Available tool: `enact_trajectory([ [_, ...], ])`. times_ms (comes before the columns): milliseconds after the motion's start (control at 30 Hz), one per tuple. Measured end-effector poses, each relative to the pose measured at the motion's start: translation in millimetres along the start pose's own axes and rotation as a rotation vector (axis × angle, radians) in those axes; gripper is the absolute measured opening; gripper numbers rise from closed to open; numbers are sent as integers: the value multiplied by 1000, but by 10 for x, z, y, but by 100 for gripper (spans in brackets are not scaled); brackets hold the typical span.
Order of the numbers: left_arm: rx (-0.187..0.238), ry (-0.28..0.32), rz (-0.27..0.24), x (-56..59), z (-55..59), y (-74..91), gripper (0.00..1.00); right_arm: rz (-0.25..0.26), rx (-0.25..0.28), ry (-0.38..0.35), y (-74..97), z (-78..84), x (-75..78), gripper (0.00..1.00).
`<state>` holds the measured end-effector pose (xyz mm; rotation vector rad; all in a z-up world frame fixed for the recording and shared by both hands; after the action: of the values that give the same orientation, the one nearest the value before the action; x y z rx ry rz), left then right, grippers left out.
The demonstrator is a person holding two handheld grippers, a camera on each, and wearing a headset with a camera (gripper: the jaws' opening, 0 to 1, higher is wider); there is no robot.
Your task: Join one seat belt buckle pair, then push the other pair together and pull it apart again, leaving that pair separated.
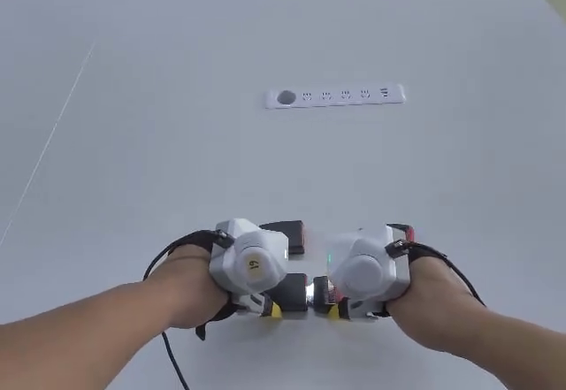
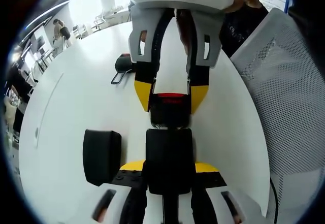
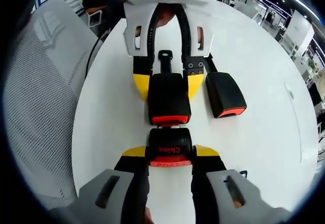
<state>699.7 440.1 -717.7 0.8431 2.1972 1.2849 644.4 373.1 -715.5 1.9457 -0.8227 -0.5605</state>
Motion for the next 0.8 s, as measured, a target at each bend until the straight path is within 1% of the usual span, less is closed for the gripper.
enact_trajectory([
  [33, 0, 0, 0, 0, 0, 0, 32, 1, -1, 2, -2, -4, -2, 28],
  [67, 1, 1, 0, 6, 3, 6, 32, 39, -25, -42, 32, 30, 31, 28],
  [100, 5, 5, -1, 6, -1, 8, 32, 8, -11, -5, 4, 5, 16, 28],
  [200, 6, 5, -2, 3, 0, 13, 32, 8, -10, -15, 8, 30, 25, 28],
  [433, 3, 6, 0, -6, -5, 25, 33, 11, -7, -17, -3, 10, 12, 29],
  [567, -9, 1, -5, -2, -10, 29, 32, 9, -6, -7, 6, 5, 4, 29],
  [667, 0, 9, -6, 2, 4, 33, 32, 4, -2, 13, 2, 9, 6, 29],
  [800, -6, 14, -2, -4, 9, 30, 31, -2, 0, 20, 7, 12, 10, 28],
])
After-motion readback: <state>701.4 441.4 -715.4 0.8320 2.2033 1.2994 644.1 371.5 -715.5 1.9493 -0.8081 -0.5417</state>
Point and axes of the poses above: the centre of the closed fingertips' face, and the gripper's own axes: y roughly backward along the fingers, x roughly to its right, z roughly out of its underside, the point moved 4 cm from there along y, roughly backward along the fingers, and after that the axes turned 11 degrees about -y, right-handed, at the moved point
